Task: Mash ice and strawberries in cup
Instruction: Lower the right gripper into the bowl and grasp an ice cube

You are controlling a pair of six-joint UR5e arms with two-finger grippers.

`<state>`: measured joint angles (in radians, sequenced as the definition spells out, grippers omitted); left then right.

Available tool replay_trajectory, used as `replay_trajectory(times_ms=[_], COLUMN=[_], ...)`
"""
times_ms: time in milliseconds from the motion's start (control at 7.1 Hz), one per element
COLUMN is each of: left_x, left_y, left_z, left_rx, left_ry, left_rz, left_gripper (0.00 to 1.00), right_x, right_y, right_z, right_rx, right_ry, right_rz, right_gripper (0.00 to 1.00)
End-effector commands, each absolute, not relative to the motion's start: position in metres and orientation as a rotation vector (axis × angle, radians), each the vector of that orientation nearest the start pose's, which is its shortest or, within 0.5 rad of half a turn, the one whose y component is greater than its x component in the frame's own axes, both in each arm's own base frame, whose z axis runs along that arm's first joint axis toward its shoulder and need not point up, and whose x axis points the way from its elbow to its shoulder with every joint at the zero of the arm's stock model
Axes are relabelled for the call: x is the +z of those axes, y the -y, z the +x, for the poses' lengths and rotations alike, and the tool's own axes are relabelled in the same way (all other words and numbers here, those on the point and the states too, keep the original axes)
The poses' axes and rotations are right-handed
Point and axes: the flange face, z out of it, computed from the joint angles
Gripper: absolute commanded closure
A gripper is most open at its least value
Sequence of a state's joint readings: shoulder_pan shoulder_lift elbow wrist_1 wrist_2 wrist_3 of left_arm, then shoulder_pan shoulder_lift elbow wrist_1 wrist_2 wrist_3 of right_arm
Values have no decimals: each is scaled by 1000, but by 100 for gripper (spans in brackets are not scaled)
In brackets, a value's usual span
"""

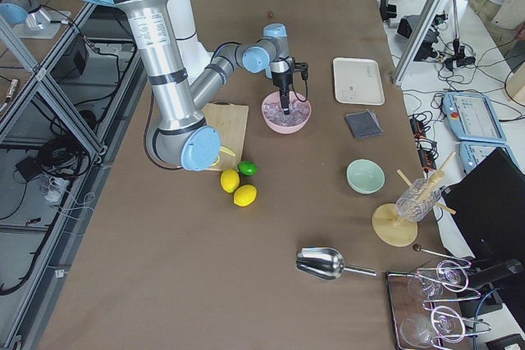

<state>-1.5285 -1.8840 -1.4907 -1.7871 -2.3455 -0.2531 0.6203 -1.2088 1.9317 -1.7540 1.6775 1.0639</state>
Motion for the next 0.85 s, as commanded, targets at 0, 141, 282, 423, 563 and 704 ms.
replay_trajectory(times_ms=[0, 141, 282, 423, 563, 704], left_x=[500, 498, 496, 494, 494, 494], left_y=[635, 636, 637, 638, 638, 638], left_z=[-36, -36, -36, -36, -37, -37], left_rx=[-24, -23, -22, -21, -22, -24], left_ry=[-814, -815, -815, -815, -815, -815], left_rz=[305, 308, 311, 312, 314, 314], left_gripper=[2, 2, 2, 2, 2, 2], right_x=[347, 350, 353, 355, 358, 361], right_y=[439, 436, 432, 430, 428, 426], right_z=[-416, -421, -425, -426, -430, -431], right_rx=[71, 63, 56, 52, 46, 42], right_ry=[488, 483, 478, 470, 458, 453], right_rz=[186, 181, 177, 177, 181, 178], right_gripper=[19, 19, 19, 20, 24, 30])
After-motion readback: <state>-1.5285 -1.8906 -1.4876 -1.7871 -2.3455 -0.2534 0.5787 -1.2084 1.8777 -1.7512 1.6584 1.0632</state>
